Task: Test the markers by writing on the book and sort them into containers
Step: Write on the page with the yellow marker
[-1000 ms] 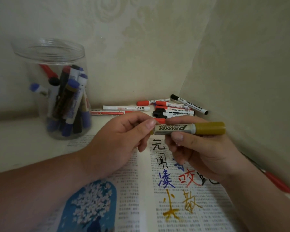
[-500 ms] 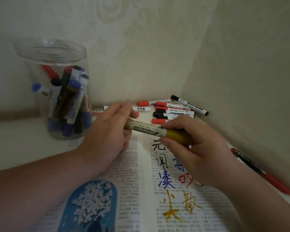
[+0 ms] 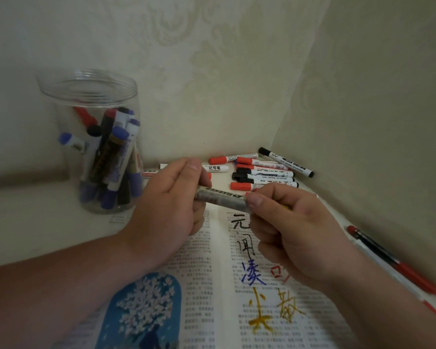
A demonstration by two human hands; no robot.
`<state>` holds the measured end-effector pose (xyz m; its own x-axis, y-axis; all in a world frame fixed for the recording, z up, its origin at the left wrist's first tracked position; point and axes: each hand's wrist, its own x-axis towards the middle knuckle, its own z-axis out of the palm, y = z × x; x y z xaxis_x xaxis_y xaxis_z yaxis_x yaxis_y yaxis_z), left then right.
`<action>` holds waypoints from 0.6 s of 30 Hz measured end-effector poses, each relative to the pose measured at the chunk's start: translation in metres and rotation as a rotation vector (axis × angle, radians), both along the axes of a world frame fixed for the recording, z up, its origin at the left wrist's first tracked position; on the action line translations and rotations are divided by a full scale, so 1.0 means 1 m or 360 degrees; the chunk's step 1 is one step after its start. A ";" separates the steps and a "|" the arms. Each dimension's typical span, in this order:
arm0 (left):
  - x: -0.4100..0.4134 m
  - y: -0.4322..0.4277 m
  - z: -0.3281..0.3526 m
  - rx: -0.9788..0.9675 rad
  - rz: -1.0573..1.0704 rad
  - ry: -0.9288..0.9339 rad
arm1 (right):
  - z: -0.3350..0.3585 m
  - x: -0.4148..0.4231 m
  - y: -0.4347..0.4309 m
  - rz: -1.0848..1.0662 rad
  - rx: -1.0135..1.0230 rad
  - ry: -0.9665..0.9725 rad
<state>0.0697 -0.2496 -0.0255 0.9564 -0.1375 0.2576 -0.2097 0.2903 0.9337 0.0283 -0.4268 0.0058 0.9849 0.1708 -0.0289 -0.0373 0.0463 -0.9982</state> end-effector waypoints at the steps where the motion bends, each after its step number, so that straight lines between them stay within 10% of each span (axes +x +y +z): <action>1: -0.001 0.000 0.000 0.0032 -0.0009 -0.0028 | 0.002 0.000 0.000 0.0018 0.0096 0.0075; 18: 0.018 -0.004 -0.014 -0.0075 0.0128 0.0089 | -0.006 0.019 0.001 -0.0784 0.0282 -0.0530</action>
